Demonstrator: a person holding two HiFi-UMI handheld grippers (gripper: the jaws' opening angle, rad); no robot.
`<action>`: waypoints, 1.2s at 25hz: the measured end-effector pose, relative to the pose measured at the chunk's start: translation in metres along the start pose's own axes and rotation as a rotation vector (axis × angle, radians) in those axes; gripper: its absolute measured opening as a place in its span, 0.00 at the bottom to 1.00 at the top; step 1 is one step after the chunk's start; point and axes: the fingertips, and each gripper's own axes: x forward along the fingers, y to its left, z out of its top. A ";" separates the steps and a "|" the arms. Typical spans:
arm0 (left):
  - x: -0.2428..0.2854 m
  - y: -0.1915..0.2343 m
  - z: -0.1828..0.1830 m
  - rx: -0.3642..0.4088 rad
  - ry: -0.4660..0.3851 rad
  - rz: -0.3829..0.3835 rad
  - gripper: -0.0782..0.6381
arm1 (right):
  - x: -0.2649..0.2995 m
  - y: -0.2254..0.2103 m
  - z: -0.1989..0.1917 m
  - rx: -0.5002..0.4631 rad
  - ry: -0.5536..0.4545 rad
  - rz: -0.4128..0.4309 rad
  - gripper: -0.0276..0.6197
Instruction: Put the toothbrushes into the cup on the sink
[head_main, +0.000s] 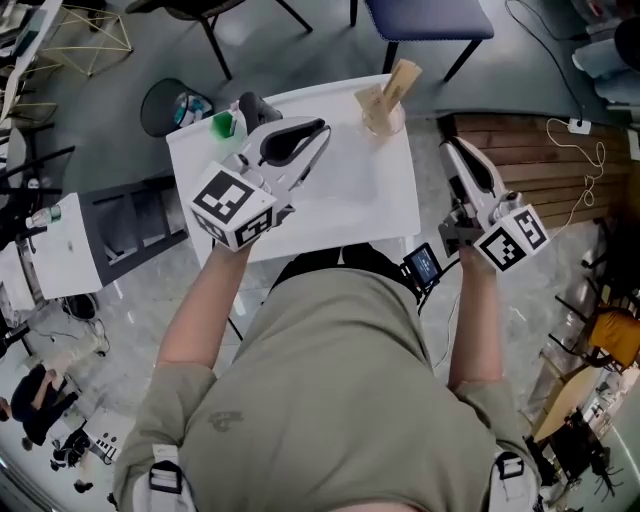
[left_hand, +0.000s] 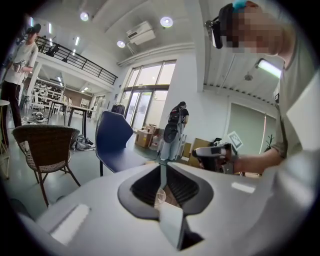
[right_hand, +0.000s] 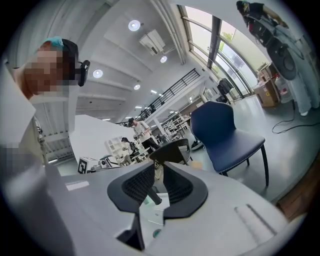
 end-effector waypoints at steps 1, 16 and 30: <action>-0.002 -0.002 0.000 0.002 -0.001 -0.004 0.16 | 0.001 0.003 0.001 -0.006 -0.001 0.003 0.14; -0.021 -0.032 -0.032 -0.005 0.055 -0.069 0.12 | 0.017 0.046 -0.005 -0.040 0.009 0.060 0.07; -0.019 -0.054 -0.054 -0.018 0.108 -0.112 0.12 | 0.024 0.066 -0.024 -0.072 0.068 0.113 0.06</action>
